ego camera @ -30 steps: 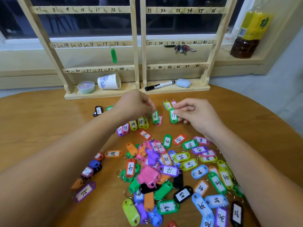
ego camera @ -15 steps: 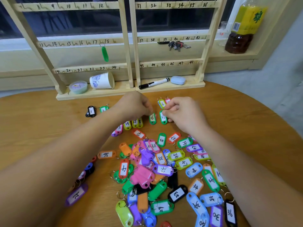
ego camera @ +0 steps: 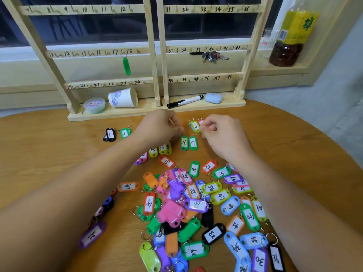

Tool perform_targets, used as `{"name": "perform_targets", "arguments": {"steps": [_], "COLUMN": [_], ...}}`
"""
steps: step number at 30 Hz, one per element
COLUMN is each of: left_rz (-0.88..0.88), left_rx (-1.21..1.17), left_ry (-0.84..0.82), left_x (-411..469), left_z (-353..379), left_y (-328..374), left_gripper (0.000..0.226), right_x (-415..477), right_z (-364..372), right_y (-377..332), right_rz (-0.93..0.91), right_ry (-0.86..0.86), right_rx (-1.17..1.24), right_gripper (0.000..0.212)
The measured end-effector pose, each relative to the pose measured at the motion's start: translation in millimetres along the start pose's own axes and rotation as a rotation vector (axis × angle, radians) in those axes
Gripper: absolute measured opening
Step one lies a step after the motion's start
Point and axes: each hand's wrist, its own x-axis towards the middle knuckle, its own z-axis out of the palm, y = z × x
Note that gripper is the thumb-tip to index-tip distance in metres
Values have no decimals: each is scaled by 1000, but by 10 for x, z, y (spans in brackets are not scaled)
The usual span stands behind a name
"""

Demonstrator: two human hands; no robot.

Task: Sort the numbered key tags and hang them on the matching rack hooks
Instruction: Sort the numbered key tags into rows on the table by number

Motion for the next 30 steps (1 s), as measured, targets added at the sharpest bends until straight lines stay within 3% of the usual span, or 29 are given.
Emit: {"name": "perform_targets", "arguments": {"steps": [3,9,16,30], "left_rz": [-1,28,-38,4], "left_rx": [-26,-25,-8,-10], "left_ry": [51,132,252,284], "left_x": [-83,-482,-1022,-1242], "left_z": [-114,-408,-477,-400], "left_y": [-16,-176,-502,-622], "left_gripper": [8,11,14,19], "right_x": [38,134,225,239], "right_z": [-139,-128,-96,109], "right_y": [10,58,31,-131], "right_rz": [2,-128,-189,-176], "right_ry": [-7,-223,-238,-285], "right_rx": [-28,-233,-305,-222], "right_gripper": [23,63,57,59]}}
